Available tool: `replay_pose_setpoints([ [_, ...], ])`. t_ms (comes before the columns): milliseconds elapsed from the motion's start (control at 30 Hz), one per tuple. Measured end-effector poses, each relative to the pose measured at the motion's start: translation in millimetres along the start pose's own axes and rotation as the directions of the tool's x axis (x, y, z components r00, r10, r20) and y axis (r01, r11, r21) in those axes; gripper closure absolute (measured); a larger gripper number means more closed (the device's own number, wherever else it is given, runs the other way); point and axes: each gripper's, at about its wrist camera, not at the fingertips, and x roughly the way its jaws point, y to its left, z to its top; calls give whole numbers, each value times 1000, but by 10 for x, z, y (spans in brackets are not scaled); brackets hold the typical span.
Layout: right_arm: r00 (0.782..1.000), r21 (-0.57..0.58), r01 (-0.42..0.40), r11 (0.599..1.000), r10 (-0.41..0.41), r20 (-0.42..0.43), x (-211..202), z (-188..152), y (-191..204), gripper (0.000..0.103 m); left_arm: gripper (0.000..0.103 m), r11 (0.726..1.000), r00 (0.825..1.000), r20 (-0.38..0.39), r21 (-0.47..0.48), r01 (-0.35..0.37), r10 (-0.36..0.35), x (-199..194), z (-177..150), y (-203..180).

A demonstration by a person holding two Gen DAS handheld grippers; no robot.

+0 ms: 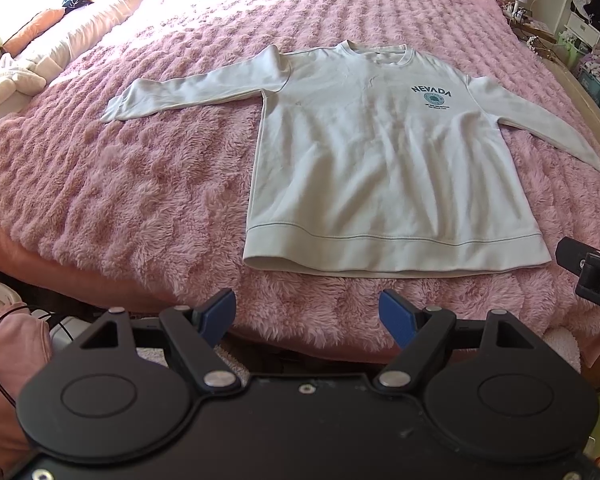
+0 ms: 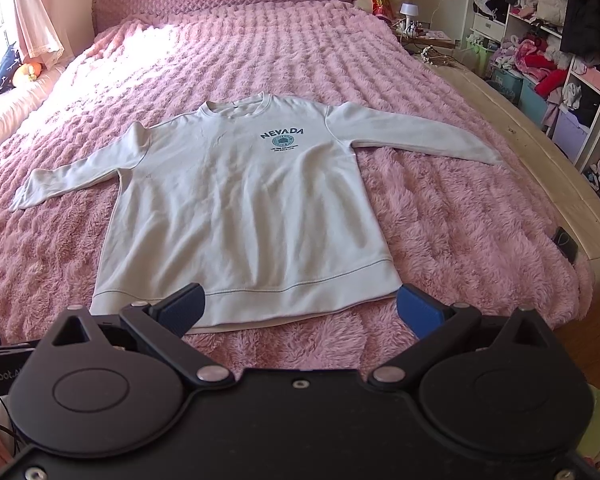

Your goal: Fold small clothes

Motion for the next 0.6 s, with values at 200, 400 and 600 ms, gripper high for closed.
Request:
replay_pose_setpoints([
  [200, 1000, -2, -1, 1000, 1, 1, -1, 2, 5, 0, 23, 1000, 1000, 1, 0, 0, 0, -1, 1, 0],
  [400, 1000, -2, 0, 1000, 0, 1, -2, -1, 5, 0, 23, 1000, 1000, 3, -1, -1, 1, -4, -2, 6],
  [600, 1000, -3, 0, 1000, 0, 1, -3, 1, 7, 0, 23, 1000, 1000, 3, -1, -1, 1, -3, -1, 5],
])
